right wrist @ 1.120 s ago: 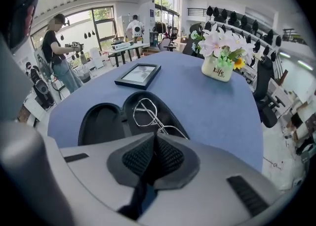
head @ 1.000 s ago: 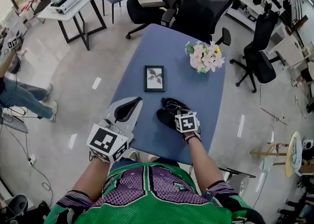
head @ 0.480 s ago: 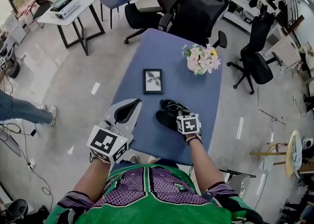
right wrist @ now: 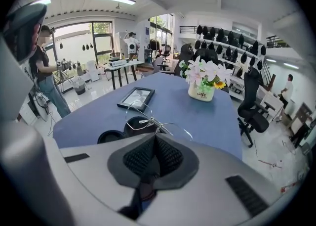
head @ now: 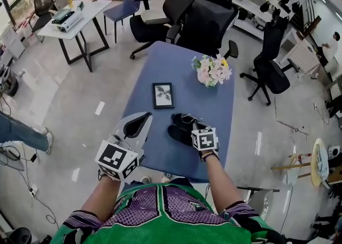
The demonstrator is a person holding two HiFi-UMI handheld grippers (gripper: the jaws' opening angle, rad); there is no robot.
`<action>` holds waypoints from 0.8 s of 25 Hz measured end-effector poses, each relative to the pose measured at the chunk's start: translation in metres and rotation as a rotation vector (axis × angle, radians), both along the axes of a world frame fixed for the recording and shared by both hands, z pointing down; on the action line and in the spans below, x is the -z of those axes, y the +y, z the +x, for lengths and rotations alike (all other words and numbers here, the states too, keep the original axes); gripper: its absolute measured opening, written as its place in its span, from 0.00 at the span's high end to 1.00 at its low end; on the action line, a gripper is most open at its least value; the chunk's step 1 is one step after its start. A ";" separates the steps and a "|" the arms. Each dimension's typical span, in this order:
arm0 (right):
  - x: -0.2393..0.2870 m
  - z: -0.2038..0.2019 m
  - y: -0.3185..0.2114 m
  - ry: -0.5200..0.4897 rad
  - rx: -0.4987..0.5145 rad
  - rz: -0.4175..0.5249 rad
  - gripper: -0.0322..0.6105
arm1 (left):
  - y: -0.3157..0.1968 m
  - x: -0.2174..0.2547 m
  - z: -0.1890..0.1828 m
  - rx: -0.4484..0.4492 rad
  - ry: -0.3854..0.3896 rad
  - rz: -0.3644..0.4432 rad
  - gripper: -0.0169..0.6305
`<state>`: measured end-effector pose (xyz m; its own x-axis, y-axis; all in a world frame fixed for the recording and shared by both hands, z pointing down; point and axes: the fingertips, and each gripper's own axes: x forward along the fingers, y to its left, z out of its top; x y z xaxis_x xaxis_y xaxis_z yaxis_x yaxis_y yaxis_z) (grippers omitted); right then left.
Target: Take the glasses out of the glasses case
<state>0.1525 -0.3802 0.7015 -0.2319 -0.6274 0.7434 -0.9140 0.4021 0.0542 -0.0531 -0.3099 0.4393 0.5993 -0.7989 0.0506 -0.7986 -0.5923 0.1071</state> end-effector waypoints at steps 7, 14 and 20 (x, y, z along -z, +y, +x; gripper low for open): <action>0.029 -0.001 0.011 -0.006 -0.031 0.069 0.94 | 0.011 0.005 -0.009 -0.018 0.014 0.015 0.95; 0.065 0.000 0.032 -0.018 -0.069 0.146 0.94 | 0.030 0.011 -0.019 -0.038 0.027 0.028 0.95; 0.093 -0.005 0.052 -0.023 -0.098 0.216 0.94 | 0.044 0.012 -0.026 -0.067 0.036 0.031 0.95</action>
